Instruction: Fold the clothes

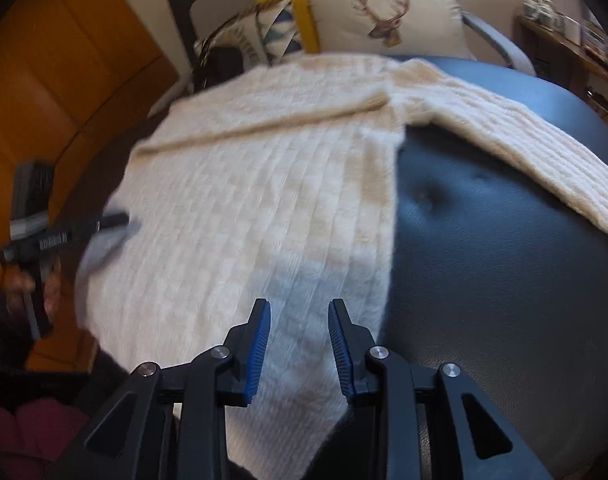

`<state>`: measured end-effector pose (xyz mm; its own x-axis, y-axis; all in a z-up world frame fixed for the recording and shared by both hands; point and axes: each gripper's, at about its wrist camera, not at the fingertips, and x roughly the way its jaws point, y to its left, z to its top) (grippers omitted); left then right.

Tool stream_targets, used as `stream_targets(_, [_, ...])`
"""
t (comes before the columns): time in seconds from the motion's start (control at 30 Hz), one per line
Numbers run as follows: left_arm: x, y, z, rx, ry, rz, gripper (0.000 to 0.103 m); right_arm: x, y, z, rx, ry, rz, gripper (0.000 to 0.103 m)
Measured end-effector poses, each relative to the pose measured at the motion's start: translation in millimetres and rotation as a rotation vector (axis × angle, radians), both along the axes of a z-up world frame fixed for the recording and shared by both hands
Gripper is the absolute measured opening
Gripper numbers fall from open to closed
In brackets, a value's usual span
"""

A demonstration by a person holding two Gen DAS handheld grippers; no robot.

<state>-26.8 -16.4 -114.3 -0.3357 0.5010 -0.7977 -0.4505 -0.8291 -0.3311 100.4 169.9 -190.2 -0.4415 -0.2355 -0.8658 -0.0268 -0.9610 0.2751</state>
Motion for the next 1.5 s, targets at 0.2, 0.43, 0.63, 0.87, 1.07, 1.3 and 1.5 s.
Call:
stream_targets(0.2, [-8,28,3,0.001,-0.002,-0.049,0.018,-12,36,14,-0.251,0.099,-0.127,0.031])
stream_targets(0.43, [-36,-14,7,0.072,-0.03,0.078,0.018,-121,82,1,-0.634,0.145,-0.265,0.032])
stream_targets(0.63, [-83,-111,6,0.193,-0.085,0.312,0.023,-175,85,-53,-0.719,0.055,-0.478,0.033])
stream_targets(0.87, [-131,-131,-9,0.23,-0.114,0.378,0.03,-181,102,-70,-0.841,0.131,-0.612,0.031])
stream_targets(1.07, [-148,-139,-19,0.294,-0.119,0.509,0.034,-192,107,-66,-0.799,0.158,-0.603,0.031])
stream_targets(1.3, [-110,-171,2,0.384,0.079,0.712,0.012,-219,85,-42,-0.621,0.185,-0.428,0.015])
stream_targets(1.5, [-114,-201,-38,0.434,-0.094,0.772,0.012,-249,53,-40,-0.504,0.124,-0.285,0.015])
